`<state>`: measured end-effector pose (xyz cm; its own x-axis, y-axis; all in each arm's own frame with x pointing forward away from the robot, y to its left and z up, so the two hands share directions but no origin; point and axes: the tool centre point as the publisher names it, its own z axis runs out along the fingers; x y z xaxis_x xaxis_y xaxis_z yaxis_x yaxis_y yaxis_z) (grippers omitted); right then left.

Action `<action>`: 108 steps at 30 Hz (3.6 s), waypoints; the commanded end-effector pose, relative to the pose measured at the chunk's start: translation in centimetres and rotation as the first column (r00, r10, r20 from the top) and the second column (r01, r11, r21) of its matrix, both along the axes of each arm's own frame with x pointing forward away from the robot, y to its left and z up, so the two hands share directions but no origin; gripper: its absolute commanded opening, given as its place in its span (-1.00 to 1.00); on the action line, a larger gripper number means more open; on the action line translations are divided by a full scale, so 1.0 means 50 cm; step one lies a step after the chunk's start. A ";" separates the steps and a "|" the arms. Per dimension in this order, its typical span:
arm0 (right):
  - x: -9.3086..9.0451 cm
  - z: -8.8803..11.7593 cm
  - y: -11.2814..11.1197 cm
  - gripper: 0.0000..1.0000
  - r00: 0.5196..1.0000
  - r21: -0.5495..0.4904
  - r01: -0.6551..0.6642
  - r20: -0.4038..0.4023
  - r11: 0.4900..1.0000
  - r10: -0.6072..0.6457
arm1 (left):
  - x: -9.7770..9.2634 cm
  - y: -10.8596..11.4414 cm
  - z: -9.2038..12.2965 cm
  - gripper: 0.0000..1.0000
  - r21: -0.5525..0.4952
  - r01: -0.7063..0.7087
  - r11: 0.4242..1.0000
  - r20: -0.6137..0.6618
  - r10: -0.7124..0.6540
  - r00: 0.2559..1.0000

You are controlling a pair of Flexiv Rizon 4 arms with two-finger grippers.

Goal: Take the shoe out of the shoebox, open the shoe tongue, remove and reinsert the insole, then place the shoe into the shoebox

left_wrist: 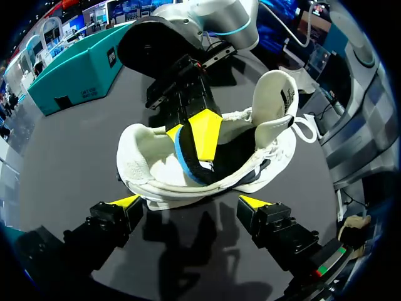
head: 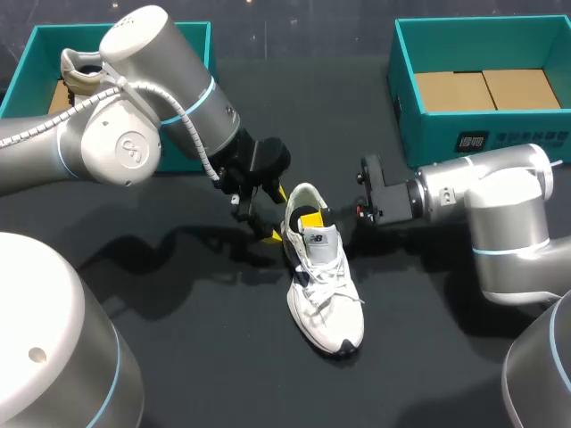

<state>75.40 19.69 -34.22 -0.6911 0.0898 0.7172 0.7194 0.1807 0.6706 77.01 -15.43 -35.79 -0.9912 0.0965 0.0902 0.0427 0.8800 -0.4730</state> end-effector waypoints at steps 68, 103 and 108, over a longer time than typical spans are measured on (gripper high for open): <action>0.066 0.139 -0.263 -0.19 0.872 -0.663 -0.094 -0.415 0.743 -0.261 | 0.062 0.255 0.173 1.00 0.106 0.177 0.979 -0.066 -0.170 0.983; 0.014 0.187 -0.125 -1.00 0.847 -0.929 0.172 -0.030 0.328 -0.531 | 0.135 0.383 0.254 1.00 0.091 0.430 0.898 -0.057 -0.426 0.903; 0.007 0.186 -0.084 -1.00 0.829 -0.947 0.218 0.053 0.235 -0.556 | 0.153 0.423 0.266 1.00 0.097 0.478 0.873 -0.025 -0.478 0.878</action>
<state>75.95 13.99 -24.65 -0.1975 0.9465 0.2550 0.9800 0.1842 0.0754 84.39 4.74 -22.96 -0.8321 0.5396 0.1279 0.4611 0.8014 -0.3811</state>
